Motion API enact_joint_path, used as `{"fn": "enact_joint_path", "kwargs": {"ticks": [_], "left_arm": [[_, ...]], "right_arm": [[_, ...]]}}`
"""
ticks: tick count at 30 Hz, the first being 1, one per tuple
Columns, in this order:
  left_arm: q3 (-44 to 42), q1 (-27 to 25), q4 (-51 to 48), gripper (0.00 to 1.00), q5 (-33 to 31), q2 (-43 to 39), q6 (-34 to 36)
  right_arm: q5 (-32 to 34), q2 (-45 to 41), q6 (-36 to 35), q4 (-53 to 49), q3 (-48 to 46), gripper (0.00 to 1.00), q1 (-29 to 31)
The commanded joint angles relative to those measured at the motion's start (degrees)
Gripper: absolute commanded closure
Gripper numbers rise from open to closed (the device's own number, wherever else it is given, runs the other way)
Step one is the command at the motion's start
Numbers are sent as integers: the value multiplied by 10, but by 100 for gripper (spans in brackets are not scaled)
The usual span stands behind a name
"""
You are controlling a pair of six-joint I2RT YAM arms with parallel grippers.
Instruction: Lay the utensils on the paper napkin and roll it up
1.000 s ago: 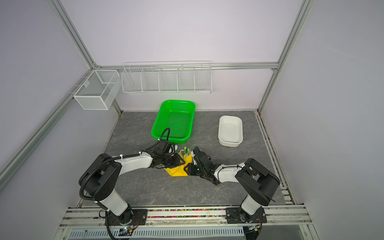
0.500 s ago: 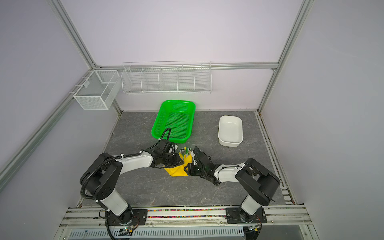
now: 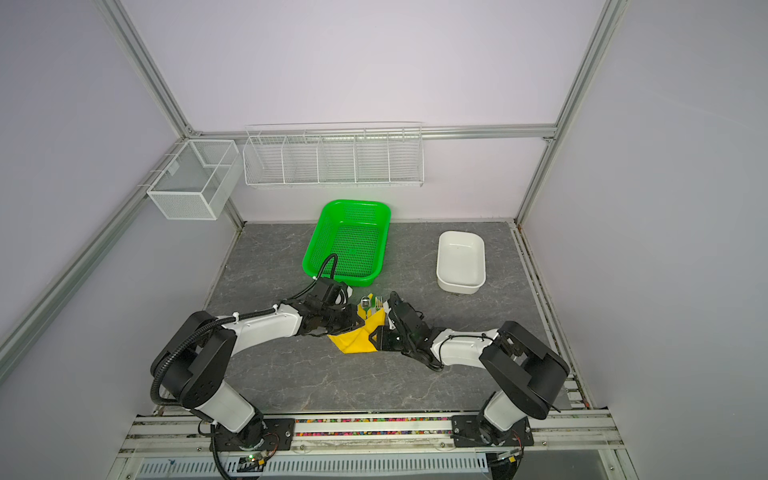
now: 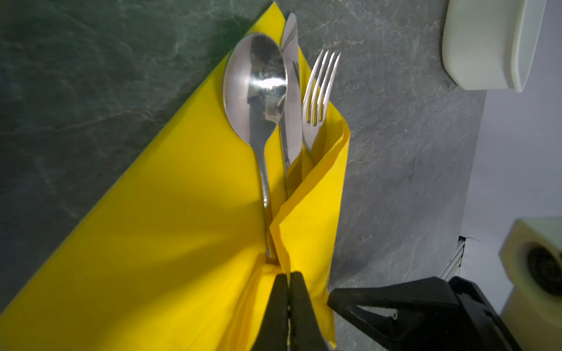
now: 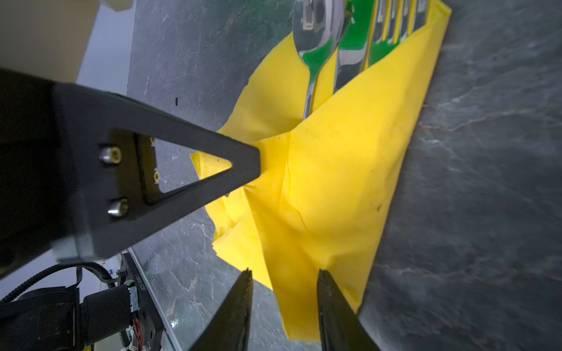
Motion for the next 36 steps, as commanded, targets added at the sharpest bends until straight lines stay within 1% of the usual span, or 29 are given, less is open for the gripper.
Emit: {"fn": "enact_joint_path", "kwargs": {"ticks": [1, 4, 9, 14, 17, 23, 30, 36], "left_arm": [[-14, 6, -1, 100, -16, -19, 12], [-23, 8, 0, 100, -17, -23, 14], [-27, 13, -1, 100, -19, -25, 19], [-25, 15, -5, 100, -19, -22, 25], [-24, 15, -5, 100, -20, -22, 26], [-24, 16, -8, 100, -20, -22, 33], [-33, 17, 2, 100, -23, -28, 32], [-35, 17, 5, 100, -21, -32, 31]], "right_arm": [[17, -24, 0, -19, 4, 61, -3], [22, -37, 7, -22, 0, 63, -4], [18, -33, 8, -47, 4, 72, -7], [-12, -8, 7, -37, 11, 77, -5], [-18, 6, 4, -41, 21, 78, -2], [-9, 18, 7, -47, 25, 77, 0], [10, -3, 1, -76, 31, 77, -1], [3, -15, -2, -80, 27, 79, -5]]}}
